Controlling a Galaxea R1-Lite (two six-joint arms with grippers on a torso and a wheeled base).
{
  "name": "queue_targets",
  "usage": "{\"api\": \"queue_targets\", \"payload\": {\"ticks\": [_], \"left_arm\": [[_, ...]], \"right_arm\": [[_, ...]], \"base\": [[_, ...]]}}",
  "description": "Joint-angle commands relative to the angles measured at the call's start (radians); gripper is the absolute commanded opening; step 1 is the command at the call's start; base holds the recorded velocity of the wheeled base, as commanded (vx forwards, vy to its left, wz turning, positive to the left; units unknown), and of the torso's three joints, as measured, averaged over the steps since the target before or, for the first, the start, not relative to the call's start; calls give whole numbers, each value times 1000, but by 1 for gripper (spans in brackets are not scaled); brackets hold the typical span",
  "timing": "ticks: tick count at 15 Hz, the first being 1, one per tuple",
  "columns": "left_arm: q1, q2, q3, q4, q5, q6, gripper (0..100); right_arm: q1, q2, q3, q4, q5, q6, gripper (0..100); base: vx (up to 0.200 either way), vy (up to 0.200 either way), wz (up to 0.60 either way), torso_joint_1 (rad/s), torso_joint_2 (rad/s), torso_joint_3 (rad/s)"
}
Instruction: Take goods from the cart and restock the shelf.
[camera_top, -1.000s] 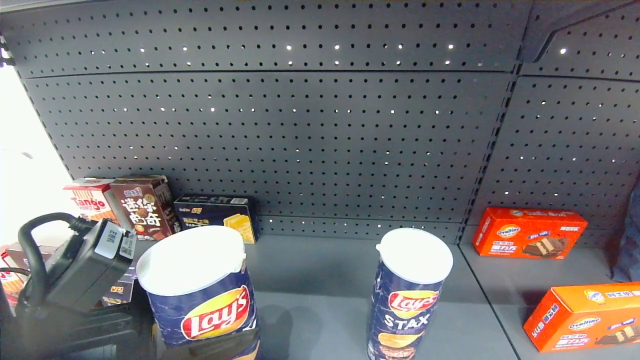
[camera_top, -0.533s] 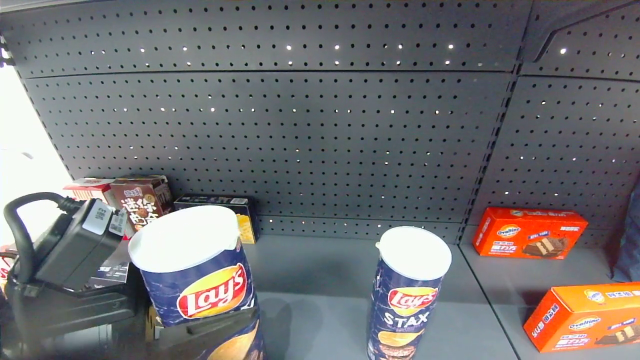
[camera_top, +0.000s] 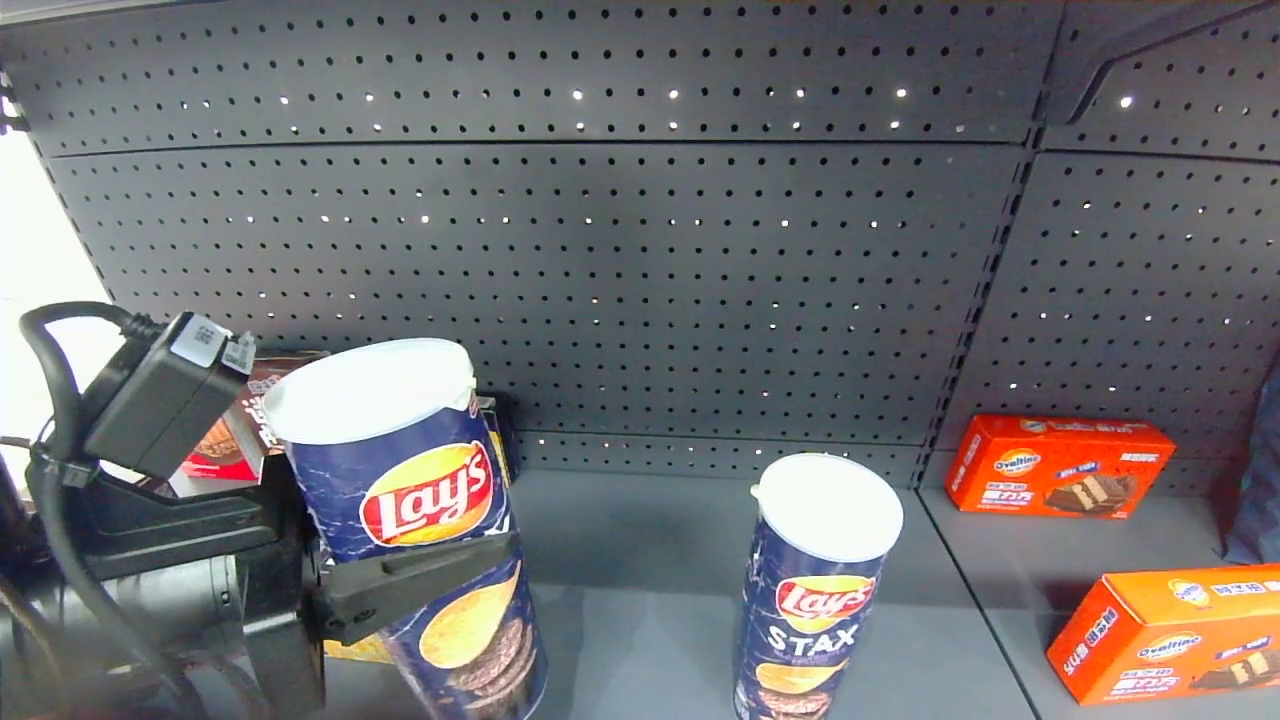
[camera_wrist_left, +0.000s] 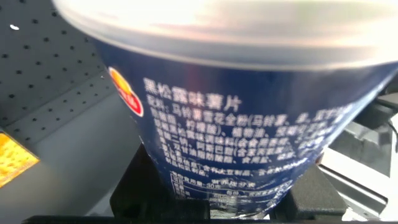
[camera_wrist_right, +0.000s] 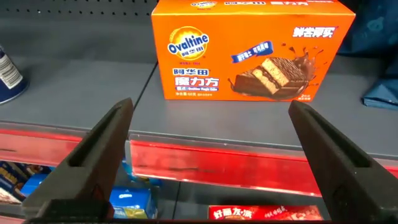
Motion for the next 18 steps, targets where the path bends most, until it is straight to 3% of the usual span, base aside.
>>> {"api": "queue_targets", "payload": {"ticks": [1, 7, 11, 18], "left_arm": [[7, -3, -1, -3, 4, 6, 0], [1, -30, 0, -3, 18, -2, 0], [1, 25, 2, -7, 14, 10, 0], [1, 317, -118, -161, -5, 23, 0]], "right_arm": [[1, 5, -1, 1, 0, 0, 100], [1, 5, 0, 1, 0, 0, 100], [1, 5, 0, 1, 0, 0, 100], [1, 5, 0, -1, 0, 0, 100]], "base": [[0, 0, 0, 0, 0, 0], [0, 0, 0, 0, 0, 0], [0, 0, 0, 0, 0, 0], [0, 0, 0, 0, 0, 0]]}}
